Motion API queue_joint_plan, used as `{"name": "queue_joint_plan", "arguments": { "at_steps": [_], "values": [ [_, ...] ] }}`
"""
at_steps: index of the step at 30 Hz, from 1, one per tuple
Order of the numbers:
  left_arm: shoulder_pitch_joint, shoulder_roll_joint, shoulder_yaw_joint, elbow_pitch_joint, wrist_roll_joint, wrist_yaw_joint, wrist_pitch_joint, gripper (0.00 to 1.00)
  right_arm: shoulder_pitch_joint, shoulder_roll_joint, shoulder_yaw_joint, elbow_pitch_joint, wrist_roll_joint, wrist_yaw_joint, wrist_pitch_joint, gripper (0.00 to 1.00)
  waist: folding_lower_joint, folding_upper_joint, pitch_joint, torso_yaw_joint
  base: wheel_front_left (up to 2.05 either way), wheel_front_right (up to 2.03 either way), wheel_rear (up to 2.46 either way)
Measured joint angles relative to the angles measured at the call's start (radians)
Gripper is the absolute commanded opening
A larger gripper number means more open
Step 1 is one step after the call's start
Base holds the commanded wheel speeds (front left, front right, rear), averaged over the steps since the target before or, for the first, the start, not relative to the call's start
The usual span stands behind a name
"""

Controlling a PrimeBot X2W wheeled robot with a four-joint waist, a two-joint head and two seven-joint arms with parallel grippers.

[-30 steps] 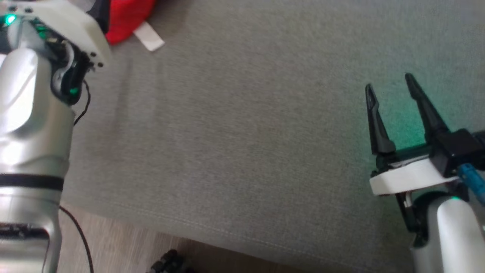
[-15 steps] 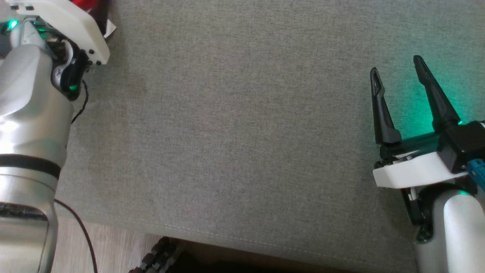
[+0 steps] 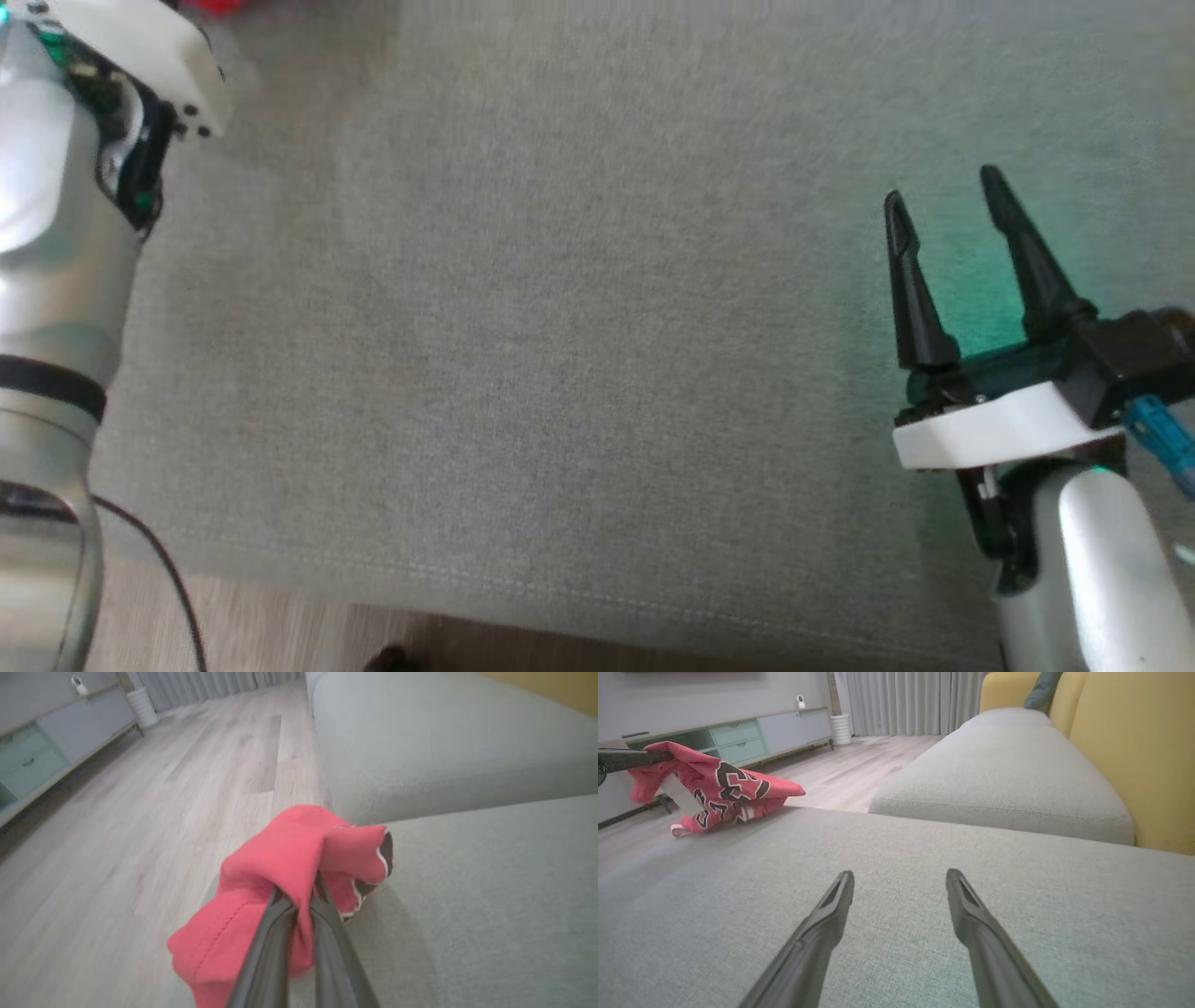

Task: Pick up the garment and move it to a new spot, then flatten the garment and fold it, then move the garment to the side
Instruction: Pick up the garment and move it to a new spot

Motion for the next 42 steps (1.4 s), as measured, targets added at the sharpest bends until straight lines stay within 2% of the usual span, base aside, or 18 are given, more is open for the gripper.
{"name": "queue_joint_plan", "arguments": {
  "at_steps": [9, 12, 18, 21, 25, 29, 33, 36, 42],
  "values": [
    [-0.008, 0.016, -0.156, -0.105, 0.013, 0.000, 0.006, 0.00, 0.028, 0.000, -0.018, 0.109, 0.087, 0.000, -0.078, 1.00, -0.0001, 0.0000, -0.179, -0.047, 0.00, 0.00, 0.00],
    [-0.008, 0.017, -0.235, -0.168, 0.012, 0.000, 0.032, 0.00, 0.057, 0.000, -0.042, 0.141, 0.106, 0.000, -0.098, 1.00, -0.0001, 0.0000, -0.243, -0.072, 0.00, 0.00, 0.00],
    [-0.008, 0.018, -0.351, -0.343, -0.061, 0.000, 0.065, 0.00, 0.100, 0.001, -0.074, 0.175, 0.130, 0.000, -0.123, 1.00, -0.0001, 0.0001, -0.343, -0.138, 0.00, 0.00, 0.00],
    [-0.008, 0.017, -0.374, -0.437, -0.112, 0.000, 0.090, 0.00, 0.119, 0.001, -0.092, 0.182, 0.137, 0.000, -0.131, 1.00, -0.0001, 0.0000, -0.370, -0.176, 0.00, 0.00, 0.00],
    [-0.006, 0.014, -0.346, -0.545, -0.198, 0.002, 0.133, 0.00, 0.128, 0.002, -0.103, 0.188, 0.145, 0.000, -0.138, 1.00, -0.0001, 0.0001, -0.386, -0.222, 0.00, 0.00, 0.00],
    [0.029, 0.018, -0.316, -0.625, -0.253, 0.042, 0.171, 0.00, 0.128, 0.002, -0.101, 0.190, 0.153, 0.000, -0.147, 1.00, -0.0001, 0.0001, -0.373, -0.247, 0.00, 0.00, 0.00],
    [0.146, 0.051, -0.312, -0.621, -0.291, 0.091, 0.200, 0.00, 0.124, 0.002, -0.096, 0.197, 0.155, 0.000, -0.156, 1.00, -0.0001, 0.0001, -0.339, -0.259, 0.00, 0.00, 0.00],
    [0.255, 0.077, -0.312, -0.556, -0.320, 0.122, 0.224, 0.00, 0.119, 0.002, -0.089, 0.205, 0.162, 0.000, -0.156, 1.00, -0.0001, 0.0000, -0.311, -0.266, 0.00, 0.00, 0.00],
    [0.355, 0.094, -0.311, -0.422, -0.347, 0.150, 0.216, 0.00, 0.073, 0.002, -0.075, 0.221, 0.163, 0.000, -0.169, 1.00, 0.0000, 0.0000, -0.259, -0.277, 0.00, 0.00, 0.00]
  ]
}}
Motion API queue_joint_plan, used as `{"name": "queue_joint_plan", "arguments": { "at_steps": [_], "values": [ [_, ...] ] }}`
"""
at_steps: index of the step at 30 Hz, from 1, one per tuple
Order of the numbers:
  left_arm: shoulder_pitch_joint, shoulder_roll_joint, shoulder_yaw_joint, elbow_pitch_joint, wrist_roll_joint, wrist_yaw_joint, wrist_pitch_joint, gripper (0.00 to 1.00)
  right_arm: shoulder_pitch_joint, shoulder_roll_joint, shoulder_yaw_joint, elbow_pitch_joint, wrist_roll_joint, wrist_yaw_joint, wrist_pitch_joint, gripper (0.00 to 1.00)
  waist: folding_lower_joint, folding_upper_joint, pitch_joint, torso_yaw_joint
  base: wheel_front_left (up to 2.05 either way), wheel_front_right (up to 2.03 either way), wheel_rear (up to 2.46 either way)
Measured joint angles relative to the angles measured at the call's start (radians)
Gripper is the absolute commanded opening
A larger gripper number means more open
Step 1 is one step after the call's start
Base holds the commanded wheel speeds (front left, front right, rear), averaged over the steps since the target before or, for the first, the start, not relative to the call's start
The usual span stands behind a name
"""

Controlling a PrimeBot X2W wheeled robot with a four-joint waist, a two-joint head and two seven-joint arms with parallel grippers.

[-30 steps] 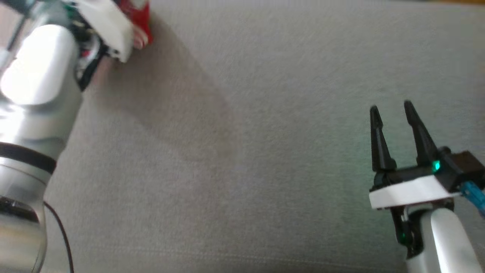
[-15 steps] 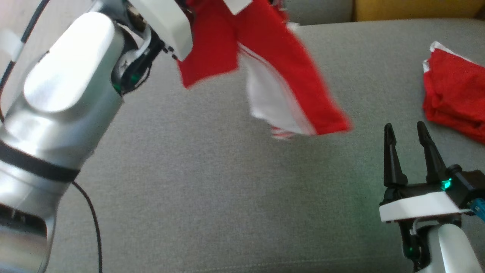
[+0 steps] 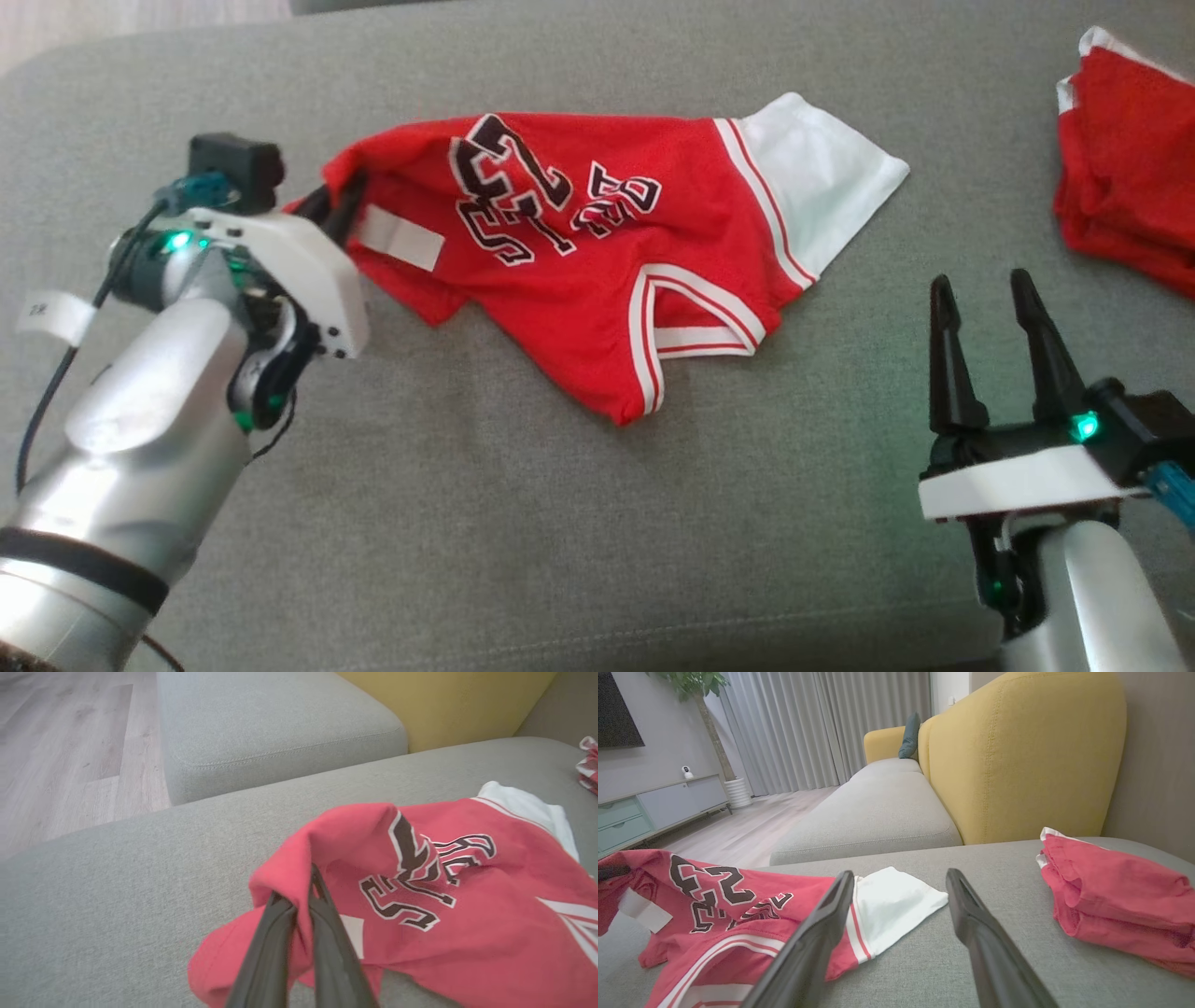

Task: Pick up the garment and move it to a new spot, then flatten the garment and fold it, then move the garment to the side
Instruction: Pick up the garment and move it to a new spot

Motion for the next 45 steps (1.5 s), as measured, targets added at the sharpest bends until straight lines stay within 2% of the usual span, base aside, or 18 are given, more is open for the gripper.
{"name": "queue_joint_plan", "arguments": {
  "at_steps": [5, 7, 8, 13, 17, 20, 25, 26, 27, 29, 34, 39, 45],
  "values": [
    [-0.001, -0.003, 0.005, 0.076, -0.006, -0.001, -0.035, 0.02, -0.012, 0.000, 0.007, 0.021, 0.000, 0.000, -0.007, 1.00, 0.0000, 0.0000, 0.020, -0.003, 0.00, 0.00, 0.00],
    [-0.001, -0.004, 0.005, 0.094, -0.006, -0.002, -0.053, 0.56, -0.012, 0.000, 0.008, 0.026, 0.000, 0.000, -0.007, 1.00, 0.0000, 0.0000, 0.022, -0.001, 0.00, 0.00, 0.00],
    [-0.001, -0.007, 0.005, 0.101, -0.006, -0.002, -0.069, 1.00, -0.012, 0.000, 0.008, 0.030, 0.000, 0.000, -0.007, 1.00, 0.0000, 0.0000, 0.021, 0.001, 0.00, 0.00, 0.00],
    [0.002, -0.031, 0.006, 0.108, -0.003, -0.018, -0.167, 1.00, -0.013, 0.000, 0.008, 0.054, 0.000, 0.000, -0.007, 1.00, 0.0000, 0.0000, 0.002, 0.013, 0.00, 0.00, 0.00],
    [0.052, -0.034, 0.033, 0.069, -0.002, -0.014, -0.220, 1.00, -0.012, 0.000, 0.007, 0.067, 0.000, 0.000, -0.007, 1.00, 0.0000, 0.0000, -0.026, 0.027, 0.00, 0.00, 0.00],
    [0.128, -0.034, 0.056, 0.010, 0.013, 0.017, -0.232, 1.00, -0.011, 0.000, 0.005, 0.076, 0.000, 0.000, -0.009, 1.00, 0.0000, 0.0000, -0.049, 0.040, 0.00, 0.00, 0.00],
    [0.301, -0.039, 0.195, -0.189, 0.068, 0.108, -0.233, 1.00, -0.008, 0.000, -0.008, 0.085, -0.001, 0.000, -0.009, 1.00, 0.0000, 0.0000, -0.089, 0.066, 0.00, 0.00, 0.00],
    [0.301, -0.039, 0.195, -0.189, 0.068, 0.108, -0.233, 1.00, -0.008, 0.000, -0.008, 0.085, -0.001, 0.000, -0.009, 1.00, 0.0000, 0.0000, -0.089, 0.066, 0.00, 0.00, 0.00],
    [0.379, -0.055, 0.248, -0.263, 0.098, 0.135, -0.233, 1.00, -0.004, 0.000, -0.015, 0.085, -0.002, 0.000, -0.009, 1.00, 0.0000, 0.0000, -0.104, 0.077, 0.00, 0.00, 0.00],
    [0.419, -0.065, 0.267, -0.296, 0.112, 0.144, -0.233, 1.00, -0.002, 0.000, -0.017, 0.086, -0.002, 0.000, -0.009, 1.00, 0.0000, 0.0000, -0.112, 0.082, 0.00, 0.00, 0.00],
    [0.626, -0.136, 0.364, -0.436, 0.191, 0.177, -0.233, 1.00, 0.030, 0.000, -0.017, 0.102, 0.000, 0.000, -0.022, 1.00, 0.0000, 0.0000, -0.151, 0.106, 0.00, 0.00, 0.00],
    [0.700, -0.181, 0.403, -0.485, 0.255, 0.174, -0.233, 1.00, 0.036, 0.000, -0.015, 0.119, 0.000, 0.000, -0.040, 1.00, 0.0000, 0.0000, -0.171, 0.114, 0.00, 0.00, 0.00],
    [0.754, -0.213, 0.428, -0.482, 0.297, 0.146, -0.233, 1.00, 0.071, 0.000, -0.010, 0.138, 0.000, 0.000, -0.053, 1.00, 0.0000, 0.0000, -0.194, 0.117, 0.00, 0.00, 0.00]
  ]
}}
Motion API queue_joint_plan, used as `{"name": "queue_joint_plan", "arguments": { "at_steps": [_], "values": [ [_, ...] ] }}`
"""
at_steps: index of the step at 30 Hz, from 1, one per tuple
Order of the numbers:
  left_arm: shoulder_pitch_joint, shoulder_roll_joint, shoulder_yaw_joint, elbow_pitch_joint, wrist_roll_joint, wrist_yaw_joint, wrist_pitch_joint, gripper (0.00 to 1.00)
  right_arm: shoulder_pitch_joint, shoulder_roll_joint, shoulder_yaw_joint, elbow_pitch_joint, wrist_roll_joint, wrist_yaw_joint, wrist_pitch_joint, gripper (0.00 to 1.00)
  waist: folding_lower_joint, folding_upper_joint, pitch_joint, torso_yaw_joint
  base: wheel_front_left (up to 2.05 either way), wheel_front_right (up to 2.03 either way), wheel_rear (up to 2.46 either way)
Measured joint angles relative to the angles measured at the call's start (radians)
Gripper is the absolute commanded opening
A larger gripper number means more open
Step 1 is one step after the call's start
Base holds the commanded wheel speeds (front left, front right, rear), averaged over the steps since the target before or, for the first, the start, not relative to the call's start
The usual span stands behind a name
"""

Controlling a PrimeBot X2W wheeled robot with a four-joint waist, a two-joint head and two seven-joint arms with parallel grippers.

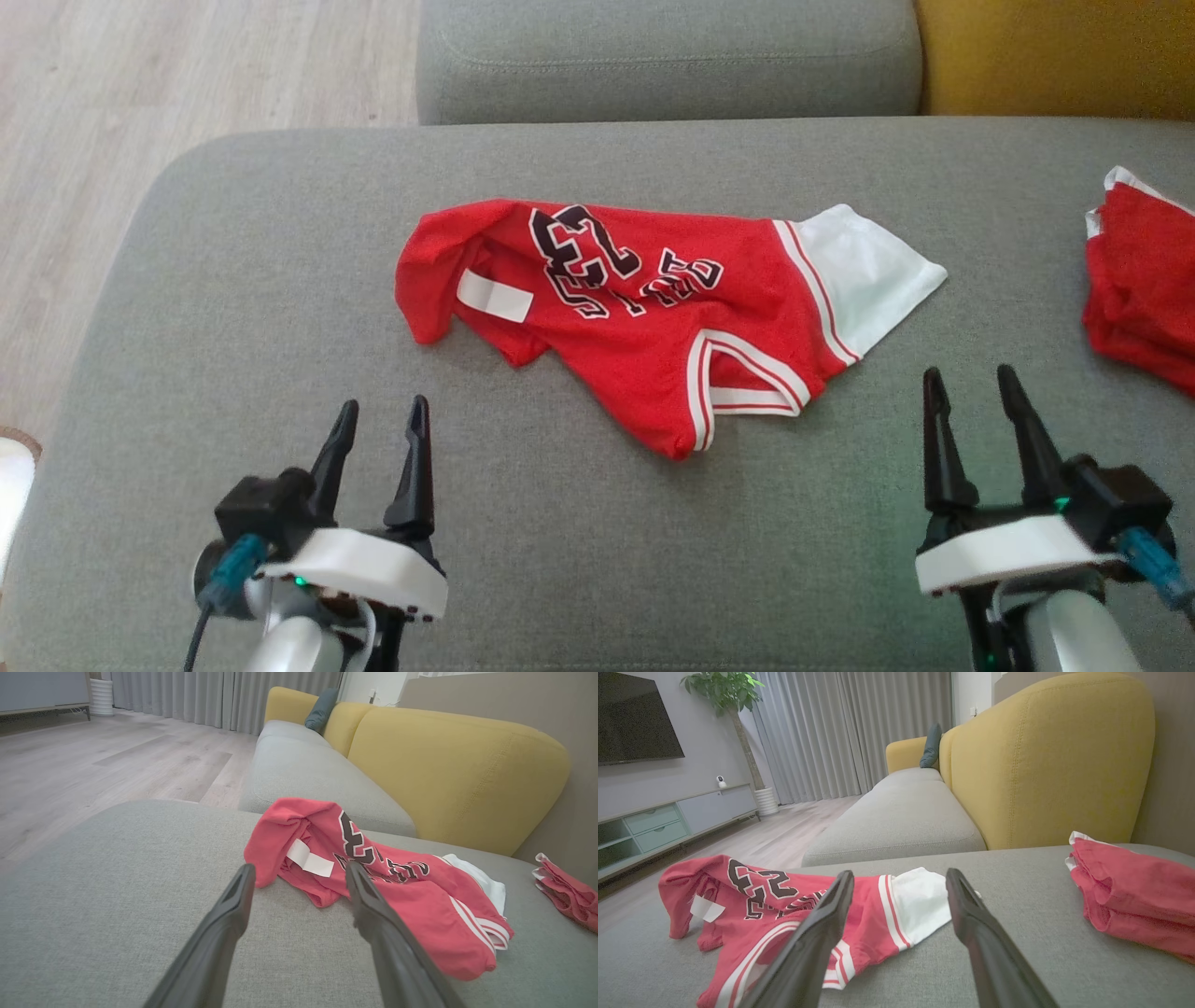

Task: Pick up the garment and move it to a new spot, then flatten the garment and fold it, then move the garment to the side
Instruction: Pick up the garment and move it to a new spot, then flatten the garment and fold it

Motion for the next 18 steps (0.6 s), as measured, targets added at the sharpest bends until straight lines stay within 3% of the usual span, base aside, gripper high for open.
{"name": "queue_joint_plan", "arguments": {
  "at_steps": [5, 18],
  "values": [
    [0.002, -0.017, 0.020, 0.014, 0.017, -0.032, 0.000, 1.00, 0.009, 0.000, 0.015, 0.013, 0.000, 0.000, -0.003, 1.00, 0.0000, 0.0000, -0.010, -0.001, 0.00, 0.00, 0.00],
    [0.023, -0.042, 0.055, 0.040, 0.045, -0.065, 0.000, 1.00, 0.010, 0.000, 0.021, 0.041, 0.007, 0.000, -0.004, 1.00, 0.0000, 0.0000, -0.020, 0.001, 0.00, 0.00, 0.00]
  ]
}}
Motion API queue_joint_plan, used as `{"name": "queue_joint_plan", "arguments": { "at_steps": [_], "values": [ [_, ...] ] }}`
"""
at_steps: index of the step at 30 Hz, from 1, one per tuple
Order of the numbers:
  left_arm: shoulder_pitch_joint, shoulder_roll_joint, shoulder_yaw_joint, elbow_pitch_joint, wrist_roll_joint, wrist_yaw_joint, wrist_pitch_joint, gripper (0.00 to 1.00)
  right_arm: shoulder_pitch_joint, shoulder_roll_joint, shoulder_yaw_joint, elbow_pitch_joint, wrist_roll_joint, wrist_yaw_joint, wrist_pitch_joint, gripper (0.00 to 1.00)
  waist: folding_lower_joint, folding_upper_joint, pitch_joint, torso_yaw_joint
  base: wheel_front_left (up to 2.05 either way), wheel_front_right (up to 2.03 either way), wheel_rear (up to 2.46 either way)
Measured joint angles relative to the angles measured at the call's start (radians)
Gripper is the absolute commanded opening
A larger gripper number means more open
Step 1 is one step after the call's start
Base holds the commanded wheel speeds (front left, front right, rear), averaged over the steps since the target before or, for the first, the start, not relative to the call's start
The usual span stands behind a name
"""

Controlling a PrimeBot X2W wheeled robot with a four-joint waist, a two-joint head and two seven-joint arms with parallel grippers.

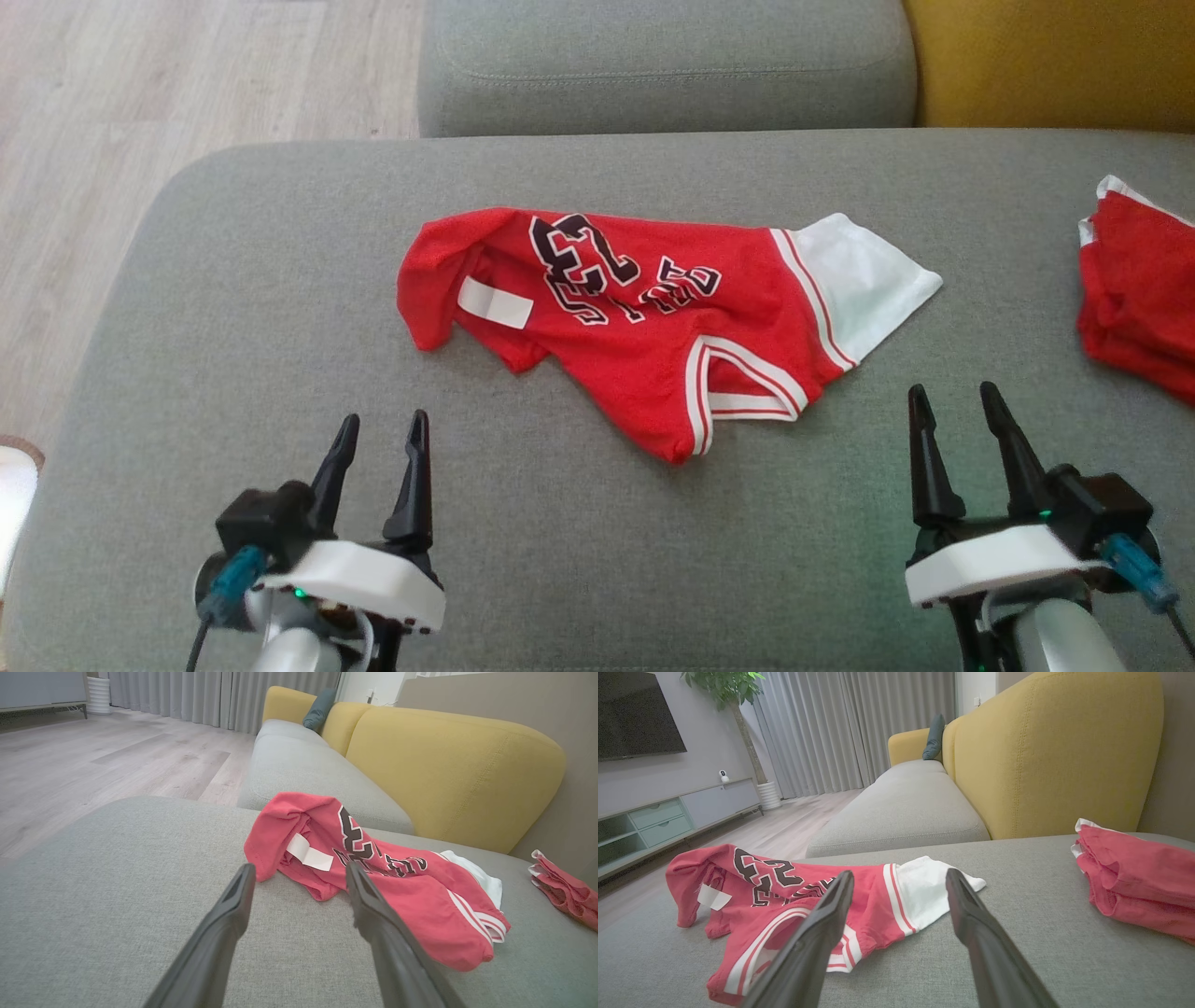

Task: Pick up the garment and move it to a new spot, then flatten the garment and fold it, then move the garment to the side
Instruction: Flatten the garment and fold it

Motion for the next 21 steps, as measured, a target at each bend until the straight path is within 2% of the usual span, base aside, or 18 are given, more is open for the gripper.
{"name": "queue_joint_plan", "arguments": {
  "at_steps": [8, 12, 17, 21],
  "values": [
    [0.000, -0.018, 0.004, 0.000, 0.018, -0.013, 0.000, 1.00, 0.000, 0.000, -0.001, 0.007, -0.001, 0.000, 0.002, 1.00, 0.0000, 0.0000, 0.016, 0.010, 0.00, 0.00, 0.00],
    [-0.004, -0.024, 0.005, 0.000, 0.025, -0.021, 0.000, 1.00, -0.010, 0.000, 0.001, 0.030, -0.033, 0.000, 0.045, 1.00, 0.0000, 0.0000, 0.042, 0.026, 0.00, 0.00, 0.00],
    [-0.020, -0.044, 0.003, -0.001, 0.040, -0.031, 0.000, 1.00, -0.075, 0.000, 0.021, 0.118, -0.061, 0.000, 0.114, 1.00, 0.0000, 0.0000, 0.084, 0.065, 0.00, 0.00, 0.00],
    [-0.048, -0.059, 0.003, -0.004, 0.050, -0.038, 0.000, 1.00, -0.153, 0.000, 0.021, 0.212, -0.082, 0.000, 0.128, 1.00, 0.0001, 0.0000, 0.120, 0.109, 0.00, 0.00, 0.00]
  ]
}}
